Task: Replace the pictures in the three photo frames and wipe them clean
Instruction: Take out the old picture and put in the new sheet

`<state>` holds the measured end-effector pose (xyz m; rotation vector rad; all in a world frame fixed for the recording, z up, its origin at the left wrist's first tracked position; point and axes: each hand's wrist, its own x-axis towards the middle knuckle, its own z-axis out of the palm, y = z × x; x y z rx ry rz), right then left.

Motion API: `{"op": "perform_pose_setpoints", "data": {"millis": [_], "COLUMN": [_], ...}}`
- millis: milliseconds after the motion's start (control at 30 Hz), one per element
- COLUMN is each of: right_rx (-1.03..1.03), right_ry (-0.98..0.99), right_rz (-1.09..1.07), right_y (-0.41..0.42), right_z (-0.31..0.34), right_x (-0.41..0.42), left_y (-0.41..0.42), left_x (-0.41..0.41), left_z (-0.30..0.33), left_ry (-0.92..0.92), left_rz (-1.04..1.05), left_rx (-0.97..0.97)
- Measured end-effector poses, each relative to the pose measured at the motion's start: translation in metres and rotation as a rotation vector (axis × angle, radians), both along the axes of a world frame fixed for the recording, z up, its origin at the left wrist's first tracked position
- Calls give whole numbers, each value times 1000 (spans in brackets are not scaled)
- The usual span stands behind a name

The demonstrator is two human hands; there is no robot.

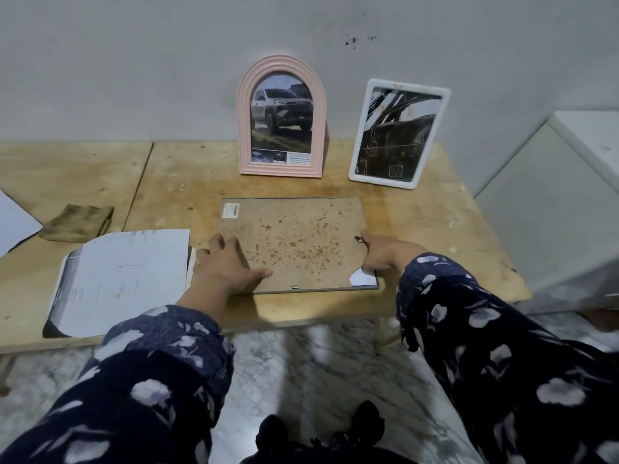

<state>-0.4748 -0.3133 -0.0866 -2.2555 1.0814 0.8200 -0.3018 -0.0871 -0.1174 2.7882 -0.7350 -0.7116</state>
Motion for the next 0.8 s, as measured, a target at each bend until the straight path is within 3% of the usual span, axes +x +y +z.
{"op": "perform_pose_setpoints", "data": {"millis": [333, 533, 700, 800], "right_rx": [44, -70, 153, 137], "right_ry": [-75, -6, 47, 60], "right_rz": [-53, 30, -80, -66], "right_y": [-5, -2, -7, -3], "right_z": [-12, -3, -9, -15], "right_x": [-10, -6, 1, 0], "left_y": [-19, -25, -24, -22], "left_x": [5, 2, -3, -5], "left_z": [10, 13, 13, 13], "left_ry": [40, 49, 56, 54], "left_rz": [3, 43, 61, 59], "left_rx": [131, 133, 113, 98]}}
